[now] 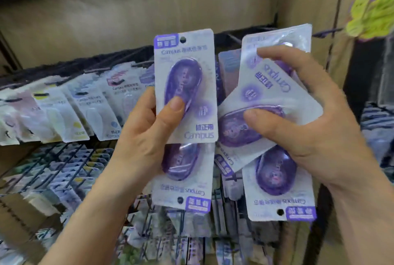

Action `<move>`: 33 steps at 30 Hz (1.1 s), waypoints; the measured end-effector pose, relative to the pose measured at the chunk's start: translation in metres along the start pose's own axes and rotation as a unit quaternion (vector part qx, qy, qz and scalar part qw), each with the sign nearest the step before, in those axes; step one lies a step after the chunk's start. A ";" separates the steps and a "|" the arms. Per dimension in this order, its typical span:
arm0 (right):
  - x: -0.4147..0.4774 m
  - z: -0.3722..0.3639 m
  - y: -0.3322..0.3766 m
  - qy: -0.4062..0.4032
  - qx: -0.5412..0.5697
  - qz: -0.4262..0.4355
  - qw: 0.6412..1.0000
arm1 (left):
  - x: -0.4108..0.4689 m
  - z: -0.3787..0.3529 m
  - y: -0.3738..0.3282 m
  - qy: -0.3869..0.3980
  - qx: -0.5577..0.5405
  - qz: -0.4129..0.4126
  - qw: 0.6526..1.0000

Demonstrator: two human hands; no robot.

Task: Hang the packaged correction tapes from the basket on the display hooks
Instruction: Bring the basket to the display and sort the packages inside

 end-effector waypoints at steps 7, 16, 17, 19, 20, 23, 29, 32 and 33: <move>0.038 0.028 0.014 -0.004 -0.027 0.019 0.999 | 0.041 -0.009 -0.055 -0.021 0.025 -0.096 0.995; 0.070 0.027 0.000 -0.025 0.075 -0.054 0.995 | 0.093 -0.055 -0.067 -0.065 -0.084 -0.075 0.992; 0.073 0.027 0.001 -0.039 0.087 -0.055 0.994 | 0.096 -0.055 -0.067 -0.083 -0.067 -0.086 0.991; 0.075 0.023 0.002 -0.037 0.085 -0.062 0.994 | 0.100 -0.053 -0.067 -0.114 -0.042 -0.103 0.987; 0.076 0.019 0.002 -0.015 0.092 -0.065 0.994 | 0.102 -0.053 -0.067 -0.121 -0.036 -0.110 0.986; 0.073 0.007 0.008 0.081 0.112 -0.067 0.988 | 0.105 -0.062 -0.068 -0.104 -0.018 -0.113 0.988; 0.079 0.014 0.012 0.127 0.101 -0.082 0.983 | 0.116 -0.077 -0.067 -0.060 -0.060 -0.015 0.996; 0.084 0.029 0.020 0.103 0.013 -0.067 0.992 | 0.125 -0.071 -0.090 -0.034 0.025 -0.060 0.997; 0.085 0.035 0.021 0.097 -0.010 -0.066 0.993 | 0.128 -0.069 -0.101 -0.023 0.068 -0.081 0.994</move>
Point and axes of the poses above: each hand's wrist, its own x-axis towards the middle knuckle, its own z-axis out of the back of the hand, y = z × x, the point moved 9 cm from there along x, towards the middle knuckle
